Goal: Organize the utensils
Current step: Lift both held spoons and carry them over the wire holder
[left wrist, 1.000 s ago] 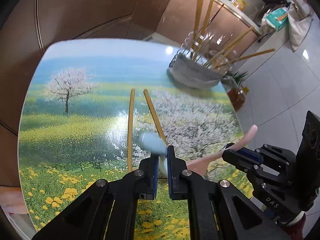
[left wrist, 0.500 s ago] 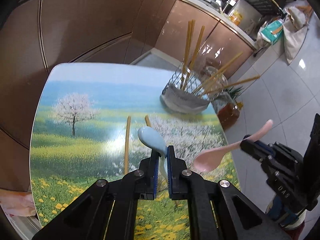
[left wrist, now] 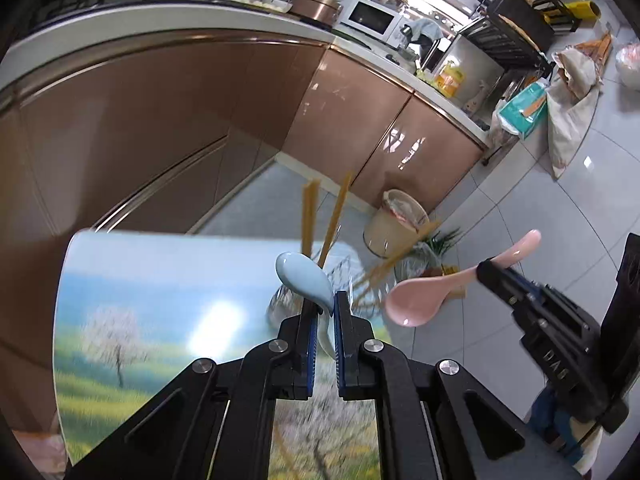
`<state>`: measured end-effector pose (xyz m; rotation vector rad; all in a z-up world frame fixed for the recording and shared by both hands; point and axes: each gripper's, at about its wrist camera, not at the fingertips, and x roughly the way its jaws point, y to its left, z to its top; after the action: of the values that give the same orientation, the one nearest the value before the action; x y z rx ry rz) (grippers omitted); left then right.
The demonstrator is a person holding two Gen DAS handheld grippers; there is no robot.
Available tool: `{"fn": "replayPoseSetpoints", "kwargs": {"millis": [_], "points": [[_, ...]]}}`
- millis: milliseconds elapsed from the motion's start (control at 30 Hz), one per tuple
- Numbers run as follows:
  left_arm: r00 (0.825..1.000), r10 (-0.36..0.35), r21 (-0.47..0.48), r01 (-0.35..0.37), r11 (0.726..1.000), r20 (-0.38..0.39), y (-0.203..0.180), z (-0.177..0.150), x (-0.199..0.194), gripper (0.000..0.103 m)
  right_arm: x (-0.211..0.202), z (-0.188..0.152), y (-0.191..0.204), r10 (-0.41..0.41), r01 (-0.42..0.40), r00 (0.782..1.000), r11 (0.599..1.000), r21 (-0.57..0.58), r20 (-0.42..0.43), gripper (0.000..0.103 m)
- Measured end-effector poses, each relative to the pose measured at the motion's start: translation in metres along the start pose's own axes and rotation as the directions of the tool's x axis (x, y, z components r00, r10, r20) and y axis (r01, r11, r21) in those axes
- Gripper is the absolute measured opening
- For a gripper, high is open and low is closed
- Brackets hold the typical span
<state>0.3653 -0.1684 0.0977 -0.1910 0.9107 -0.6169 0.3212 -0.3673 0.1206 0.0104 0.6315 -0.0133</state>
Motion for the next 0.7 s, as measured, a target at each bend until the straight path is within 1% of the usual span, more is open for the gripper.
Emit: {"fn": "replayPoseSetpoints", "kwargs": {"millis": [67,200,300,400,500,567,633,700], "points": [[1.000,0.017,0.016,-0.017,1.000,0.003,-0.009,0.011,0.018,0.007,0.016,0.005,-0.008,-0.023,0.023,1.000,1.000,0.009,-0.012,0.008],[0.996,0.086,0.063,-0.087,0.994,0.004,-0.024,0.021,0.058,0.007,0.050,0.004,-0.023,-0.055,0.056,0.997,0.998,0.034,-0.045,0.008],[0.988,0.153,0.118,-0.154,0.981,0.012,-0.032,0.017,0.087,0.007,0.071,-0.001,-0.028,-0.067,0.070,0.995,0.997,0.039,-0.074,0.008],[0.980,0.196,0.163,-0.196,0.967,0.018,-0.036,0.011,0.108,0.007,0.093,-0.012,-0.029,-0.073,0.077,0.991,0.996,0.037,-0.109,0.008],[0.977,0.211,0.185,-0.210,0.960,0.017,-0.034,0.006,0.122,0.007,0.107,-0.022,-0.027,-0.070,0.075,0.988,0.997,0.036,-0.136,0.008],[0.978,0.208,0.180,-0.205,0.962,0.006,-0.031,0.002,0.129,0.007,0.114,-0.028,-0.027,-0.066,0.073,0.986,0.997,0.038,-0.154,0.008],[0.979,0.203,0.172,-0.199,0.965,-0.006,-0.028,-0.001,0.130,0.008,0.118,-0.033,-0.027,-0.058,0.066,0.984,0.997,0.040,-0.166,0.009],[0.977,0.213,0.182,-0.209,0.961,-0.003,-0.027,-0.003,0.128,0.008,0.117,-0.036,-0.028,-0.053,0.061,0.985,0.997,0.045,-0.165,0.009]]}}
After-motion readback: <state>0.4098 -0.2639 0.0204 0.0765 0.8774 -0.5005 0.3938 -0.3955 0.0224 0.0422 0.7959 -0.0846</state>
